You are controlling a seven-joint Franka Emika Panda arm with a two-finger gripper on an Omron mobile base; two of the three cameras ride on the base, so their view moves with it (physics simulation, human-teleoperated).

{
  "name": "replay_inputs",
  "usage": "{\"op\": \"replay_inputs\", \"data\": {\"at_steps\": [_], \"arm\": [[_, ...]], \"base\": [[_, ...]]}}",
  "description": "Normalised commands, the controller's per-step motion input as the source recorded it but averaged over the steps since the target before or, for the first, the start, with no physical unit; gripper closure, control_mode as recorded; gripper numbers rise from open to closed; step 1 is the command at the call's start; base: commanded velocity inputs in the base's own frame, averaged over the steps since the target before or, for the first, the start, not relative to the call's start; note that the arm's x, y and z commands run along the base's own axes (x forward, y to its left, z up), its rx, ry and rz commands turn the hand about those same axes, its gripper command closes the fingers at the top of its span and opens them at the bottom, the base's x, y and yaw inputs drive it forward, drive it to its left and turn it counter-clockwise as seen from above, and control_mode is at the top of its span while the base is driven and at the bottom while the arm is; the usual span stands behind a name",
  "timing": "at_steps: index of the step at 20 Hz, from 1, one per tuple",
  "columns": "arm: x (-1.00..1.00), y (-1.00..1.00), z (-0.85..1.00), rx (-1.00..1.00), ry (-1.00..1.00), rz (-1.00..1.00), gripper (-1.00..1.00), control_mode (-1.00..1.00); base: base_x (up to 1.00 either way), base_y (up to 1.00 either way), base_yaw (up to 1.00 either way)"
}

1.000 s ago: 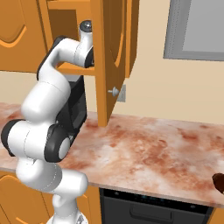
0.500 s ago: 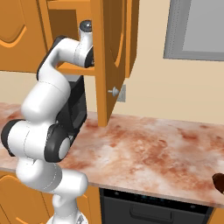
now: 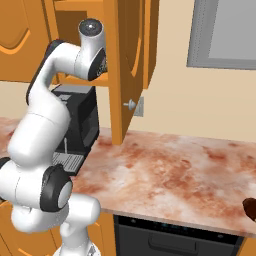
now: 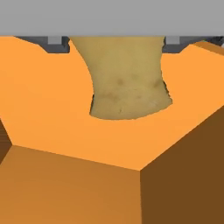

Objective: Open the cabinet. Pick the sponge and place it next to the sink. Then close the cabinet.

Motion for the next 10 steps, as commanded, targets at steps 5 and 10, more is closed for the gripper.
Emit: {"op": "replay_inputs", "data": {"at_steps": [5,10], "arm": [[-0.87,0.23,0.06,0.0,-0.01,0.0,1.0,-1.0],[-1.0,0.01,0.11,0.05,0.0,0.0,1.0,-1.0]], "base": [[0.0,0.0,0.0],[0.0,0.0,0.0]]}}
